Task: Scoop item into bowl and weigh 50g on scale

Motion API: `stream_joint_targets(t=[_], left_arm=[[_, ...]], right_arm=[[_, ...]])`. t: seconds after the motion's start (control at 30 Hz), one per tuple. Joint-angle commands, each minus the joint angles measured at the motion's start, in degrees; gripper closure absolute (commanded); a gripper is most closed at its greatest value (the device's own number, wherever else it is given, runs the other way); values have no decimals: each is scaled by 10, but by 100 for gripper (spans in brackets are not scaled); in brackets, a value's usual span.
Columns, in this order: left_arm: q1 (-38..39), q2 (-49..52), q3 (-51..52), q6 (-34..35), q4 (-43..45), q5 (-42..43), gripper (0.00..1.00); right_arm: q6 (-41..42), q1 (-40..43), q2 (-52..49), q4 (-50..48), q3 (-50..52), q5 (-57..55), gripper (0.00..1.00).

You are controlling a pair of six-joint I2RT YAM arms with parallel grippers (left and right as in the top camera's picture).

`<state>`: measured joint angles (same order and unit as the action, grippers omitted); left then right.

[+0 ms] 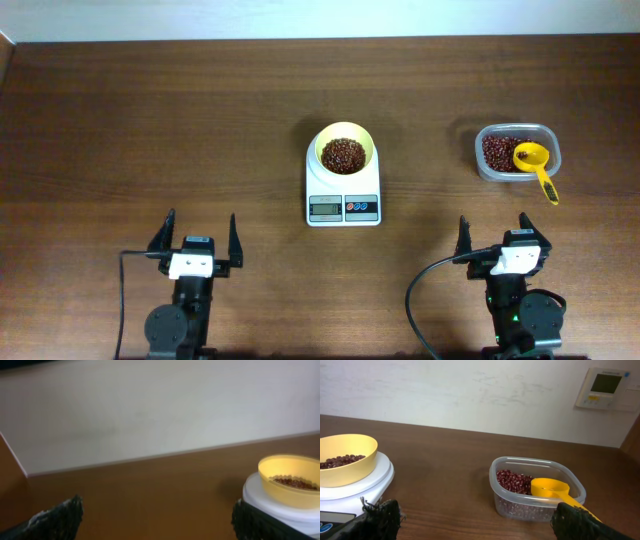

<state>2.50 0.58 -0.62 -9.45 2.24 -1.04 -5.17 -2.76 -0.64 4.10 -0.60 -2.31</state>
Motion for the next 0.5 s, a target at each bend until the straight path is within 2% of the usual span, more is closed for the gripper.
stream_joint_targets(t=[0.0, 0.47], left_arm=[[2, -3, 1, -5, -58, -2, 1], [2, -3, 1, -5, -71, 2, 1]], right_arm=[[-6, 3, 5, 5, 3, 1, 1], [-6, 3, 5, 5, 3, 1, 1]])
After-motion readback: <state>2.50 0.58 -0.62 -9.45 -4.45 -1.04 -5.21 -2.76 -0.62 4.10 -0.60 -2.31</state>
